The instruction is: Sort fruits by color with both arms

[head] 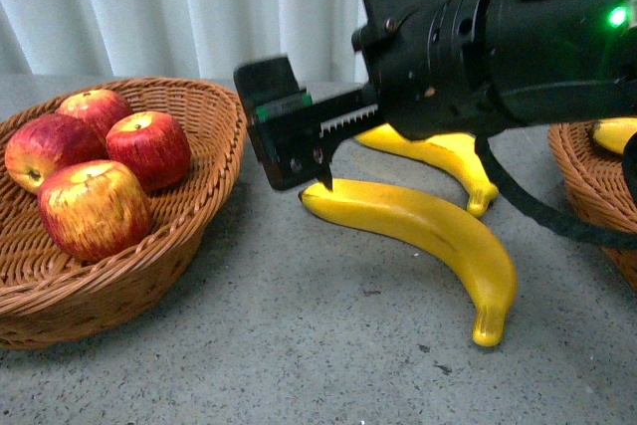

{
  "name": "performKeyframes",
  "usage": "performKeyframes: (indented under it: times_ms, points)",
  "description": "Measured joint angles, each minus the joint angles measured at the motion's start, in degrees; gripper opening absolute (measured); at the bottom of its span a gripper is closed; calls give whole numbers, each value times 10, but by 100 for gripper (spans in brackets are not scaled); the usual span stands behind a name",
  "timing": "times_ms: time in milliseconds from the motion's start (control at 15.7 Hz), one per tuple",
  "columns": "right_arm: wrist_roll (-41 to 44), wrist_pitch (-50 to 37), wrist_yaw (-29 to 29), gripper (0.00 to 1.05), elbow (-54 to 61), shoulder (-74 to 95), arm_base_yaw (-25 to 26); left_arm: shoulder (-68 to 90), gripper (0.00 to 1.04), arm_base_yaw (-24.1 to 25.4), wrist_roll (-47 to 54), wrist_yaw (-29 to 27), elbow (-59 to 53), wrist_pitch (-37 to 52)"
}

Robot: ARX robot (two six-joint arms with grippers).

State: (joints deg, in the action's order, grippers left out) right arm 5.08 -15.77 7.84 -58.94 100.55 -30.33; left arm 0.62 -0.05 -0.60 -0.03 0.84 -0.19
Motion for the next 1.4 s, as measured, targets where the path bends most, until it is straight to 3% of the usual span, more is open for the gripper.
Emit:
performKeyframes:
  times_ms: [255, 764, 1145, 1400]
  points:
    - [73, 111, 8, 98, -26, 23, 19, 0, 98, 0, 0, 0, 0, 0]
    - [138, 183, -35, 96, -55, 83, 53, 0, 98, 0, 0, 0, 0, 0]
    - [154, 173, -19, 34, -50, 85, 53, 0, 98, 0, 0, 0, 0, 0]
    - [102, 143, 56, 33, -49, 39, 80, 0, 98, 0, 0, 0, 0, 0]
